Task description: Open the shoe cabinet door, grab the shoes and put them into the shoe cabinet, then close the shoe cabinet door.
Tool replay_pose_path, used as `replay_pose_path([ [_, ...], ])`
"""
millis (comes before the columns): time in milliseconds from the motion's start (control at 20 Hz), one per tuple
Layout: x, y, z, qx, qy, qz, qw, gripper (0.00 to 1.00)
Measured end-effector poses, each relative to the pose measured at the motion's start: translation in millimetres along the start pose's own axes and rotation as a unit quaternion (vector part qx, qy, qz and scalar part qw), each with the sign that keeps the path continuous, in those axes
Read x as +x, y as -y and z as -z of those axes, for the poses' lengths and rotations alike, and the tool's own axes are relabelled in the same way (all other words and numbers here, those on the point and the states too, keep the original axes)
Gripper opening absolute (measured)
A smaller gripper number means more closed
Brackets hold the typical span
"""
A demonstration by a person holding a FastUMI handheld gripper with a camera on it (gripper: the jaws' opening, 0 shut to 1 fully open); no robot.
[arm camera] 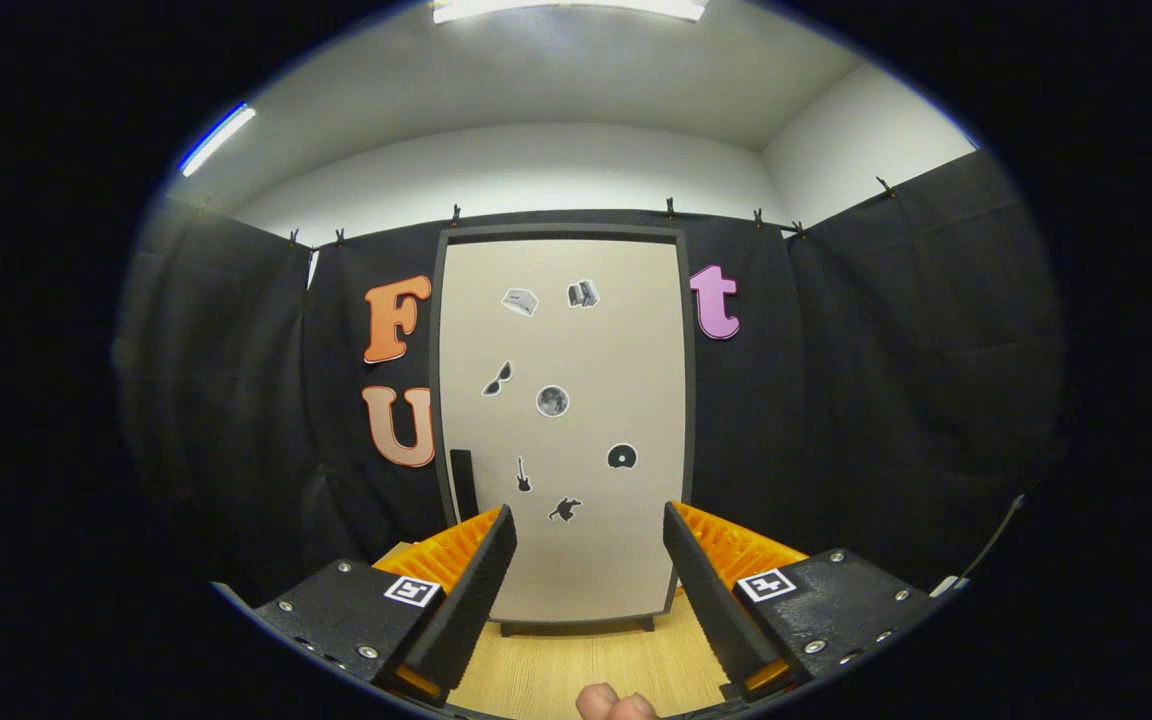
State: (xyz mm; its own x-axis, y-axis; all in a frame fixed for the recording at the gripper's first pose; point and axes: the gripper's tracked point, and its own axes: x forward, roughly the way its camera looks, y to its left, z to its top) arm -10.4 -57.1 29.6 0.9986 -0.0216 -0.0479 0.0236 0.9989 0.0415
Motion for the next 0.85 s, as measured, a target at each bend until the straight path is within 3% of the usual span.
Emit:
replay_pose_path([
  [450,-9.7,49.9,-3.8,0.011,0.002,0.003,1.0,0.93],
  [850,-17.2,62.8,-8.3,0.018,0.009,0.003,1.0,0.93],
])
